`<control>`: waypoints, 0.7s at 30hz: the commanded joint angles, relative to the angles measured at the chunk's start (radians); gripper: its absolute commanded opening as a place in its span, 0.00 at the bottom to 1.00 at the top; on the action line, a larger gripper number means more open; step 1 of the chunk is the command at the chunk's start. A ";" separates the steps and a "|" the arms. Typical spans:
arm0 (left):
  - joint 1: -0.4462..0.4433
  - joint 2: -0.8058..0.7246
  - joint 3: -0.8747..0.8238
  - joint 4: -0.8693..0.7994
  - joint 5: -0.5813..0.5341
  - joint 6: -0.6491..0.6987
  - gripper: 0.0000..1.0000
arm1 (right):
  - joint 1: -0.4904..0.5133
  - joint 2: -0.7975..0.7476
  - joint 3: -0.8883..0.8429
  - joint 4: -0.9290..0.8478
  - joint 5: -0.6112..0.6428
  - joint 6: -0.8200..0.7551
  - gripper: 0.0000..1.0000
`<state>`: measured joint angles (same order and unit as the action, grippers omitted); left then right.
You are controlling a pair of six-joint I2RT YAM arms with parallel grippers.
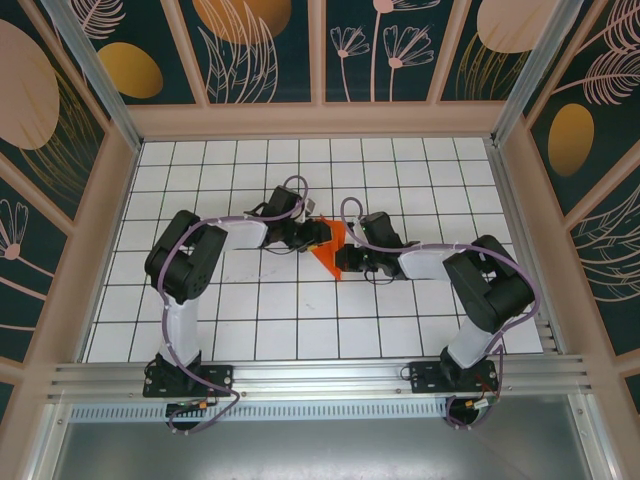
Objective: Fold a paper plane with a square sheet of paper (fold left side to right side)
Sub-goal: Fourth fold the wing at the center of the table.
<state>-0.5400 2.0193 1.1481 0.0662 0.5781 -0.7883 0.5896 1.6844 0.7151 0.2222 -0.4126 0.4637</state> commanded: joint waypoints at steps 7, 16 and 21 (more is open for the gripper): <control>-0.013 0.052 0.029 -0.076 -0.059 0.041 0.45 | -0.009 0.032 0.014 0.016 -0.035 0.012 0.07; -0.015 0.075 0.039 -0.106 -0.078 0.058 0.45 | -0.032 -0.018 0.019 -0.003 -0.075 0.012 0.23; -0.015 0.076 0.042 -0.114 -0.082 0.061 0.44 | -0.087 -0.078 0.018 -0.004 -0.144 0.022 0.32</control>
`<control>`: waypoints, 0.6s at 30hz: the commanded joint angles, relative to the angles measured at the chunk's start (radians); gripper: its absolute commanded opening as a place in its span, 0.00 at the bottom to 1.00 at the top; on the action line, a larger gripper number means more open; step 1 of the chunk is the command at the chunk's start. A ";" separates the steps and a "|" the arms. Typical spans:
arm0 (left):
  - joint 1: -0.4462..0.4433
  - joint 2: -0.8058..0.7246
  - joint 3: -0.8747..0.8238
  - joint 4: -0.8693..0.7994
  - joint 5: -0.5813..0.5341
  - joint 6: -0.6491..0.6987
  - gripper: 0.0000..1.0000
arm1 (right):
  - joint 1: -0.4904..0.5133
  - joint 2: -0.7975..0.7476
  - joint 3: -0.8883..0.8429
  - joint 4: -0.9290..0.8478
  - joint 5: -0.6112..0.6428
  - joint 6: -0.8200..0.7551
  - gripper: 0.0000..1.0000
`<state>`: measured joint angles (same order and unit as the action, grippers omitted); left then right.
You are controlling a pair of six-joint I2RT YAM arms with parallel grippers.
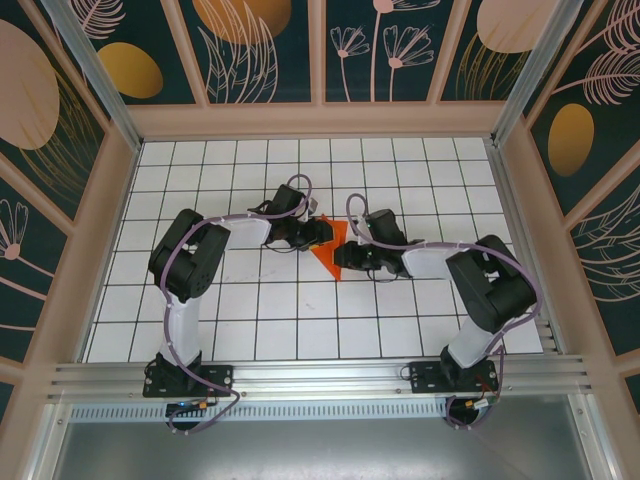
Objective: Fold a paper plane with a square sheet of paper (fold left side to right side)
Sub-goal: Fourth fold the wing at the center of the table.
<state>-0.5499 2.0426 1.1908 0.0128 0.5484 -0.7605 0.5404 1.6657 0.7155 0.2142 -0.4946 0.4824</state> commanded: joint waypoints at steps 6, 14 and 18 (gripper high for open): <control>-0.005 0.048 0.001 -0.063 -0.055 0.035 0.44 | -0.119 -0.027 0.068 0.015 -0.127 0.036 0.33; -0.005 0.043 0.001 -0.063 -0.054 0.036 0.44 | -0.131 0.094 0.171 -0.006 -0.142 0.061 0.32; -0.005 0.042 0.000 -0.063 -0.054 0.036 0.44 | -0.132 0.133 0.189 -0.001 -0.151 0.068 0.31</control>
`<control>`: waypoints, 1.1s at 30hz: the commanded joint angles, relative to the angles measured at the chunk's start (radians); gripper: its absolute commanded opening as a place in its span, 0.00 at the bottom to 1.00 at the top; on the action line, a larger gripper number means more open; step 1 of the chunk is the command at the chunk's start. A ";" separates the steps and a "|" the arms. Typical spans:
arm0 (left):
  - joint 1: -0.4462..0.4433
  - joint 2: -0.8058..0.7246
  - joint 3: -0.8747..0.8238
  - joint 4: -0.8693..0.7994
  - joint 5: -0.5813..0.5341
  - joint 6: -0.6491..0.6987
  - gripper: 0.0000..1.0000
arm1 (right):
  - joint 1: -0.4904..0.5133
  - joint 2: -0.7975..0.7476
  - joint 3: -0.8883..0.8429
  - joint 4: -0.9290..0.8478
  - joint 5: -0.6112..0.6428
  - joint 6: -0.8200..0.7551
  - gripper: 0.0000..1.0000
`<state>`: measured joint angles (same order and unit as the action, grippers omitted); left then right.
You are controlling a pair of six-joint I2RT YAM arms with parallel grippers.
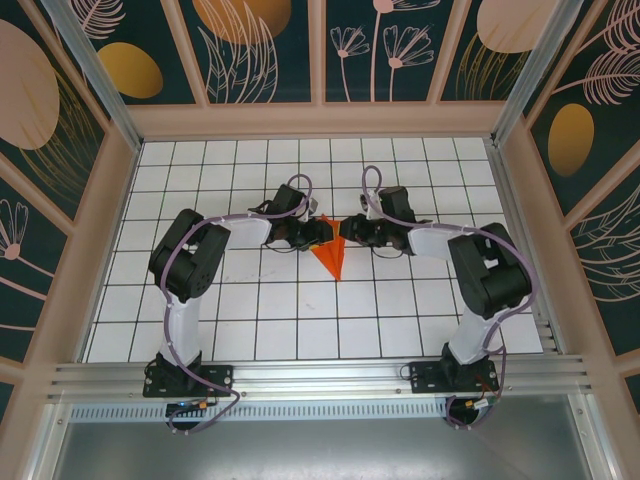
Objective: Fold a paper plane with a square sheet of paper (fold left side to right side)
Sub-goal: Fourth fold the wing at the center of the table.
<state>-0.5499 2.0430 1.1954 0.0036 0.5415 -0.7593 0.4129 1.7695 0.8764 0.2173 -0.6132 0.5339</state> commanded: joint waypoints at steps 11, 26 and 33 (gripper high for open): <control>-0.005 0.040 -0.003 -0.055 -0.046 0.037 0.45 | -0.004 0.081 0.050 -0.035 -0.038 -0.001 0.03; -0.005 0.037 -0.005 -0.057 -0.045 0.040 0.45 | -0.008 0.127 0.086 -0.133 0.072 -0.050 0.02; -0.005 0.035 -0.009 -0.056 -0.046 0.040 0.46 | -0.007 0.144 0.090 -0.143 0.078 -0.055 0.02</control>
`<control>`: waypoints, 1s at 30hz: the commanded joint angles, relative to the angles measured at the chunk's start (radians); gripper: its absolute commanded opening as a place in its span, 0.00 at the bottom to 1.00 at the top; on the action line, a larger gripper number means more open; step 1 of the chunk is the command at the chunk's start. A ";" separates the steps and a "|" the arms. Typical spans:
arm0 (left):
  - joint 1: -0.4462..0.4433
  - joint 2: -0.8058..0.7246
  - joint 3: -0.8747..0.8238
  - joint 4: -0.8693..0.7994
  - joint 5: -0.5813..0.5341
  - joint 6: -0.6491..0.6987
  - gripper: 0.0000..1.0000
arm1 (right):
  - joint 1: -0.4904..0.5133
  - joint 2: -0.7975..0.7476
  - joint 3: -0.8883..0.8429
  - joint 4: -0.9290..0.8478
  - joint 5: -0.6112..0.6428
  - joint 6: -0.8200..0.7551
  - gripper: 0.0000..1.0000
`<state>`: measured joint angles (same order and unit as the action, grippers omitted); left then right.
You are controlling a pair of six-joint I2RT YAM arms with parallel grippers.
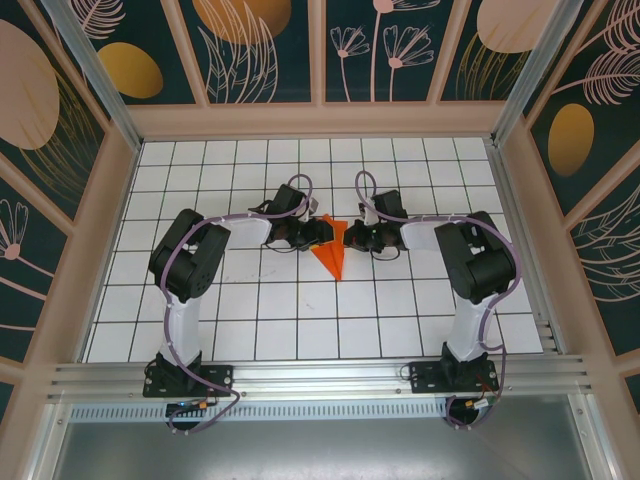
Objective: Fold a paper plane with a square sheet of paper (fold left side to right side)
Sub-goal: Fourth fold the wing at the center of the table.
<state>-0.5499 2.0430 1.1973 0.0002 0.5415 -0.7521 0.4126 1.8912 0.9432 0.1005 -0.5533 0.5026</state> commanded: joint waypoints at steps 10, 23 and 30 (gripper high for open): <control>-0.005 0.014 -0.014 -0.039 -0.036 0.028 0.47 | 0.007 0.049 0.031 -0.067 0.033 -0.029 0.02; -0.005 -0.103 0.008 -0.058 -0.041 0.028 0.50 | 0.026 0.058 0.021 -0.095 0.062 -0.014 0.02; -0.011 -0.086 0.029 -0.036 0.019 0.013 0.44 | 0.028 0.057 0.022 -0.098 0.066 -0.018 0.03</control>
<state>-0.5526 1.9575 1.2049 -0.0334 0.5262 -0.7448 0.4217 1.9068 0.9627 0.0765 -0.5323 0.4961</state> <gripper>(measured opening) 0.438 0.056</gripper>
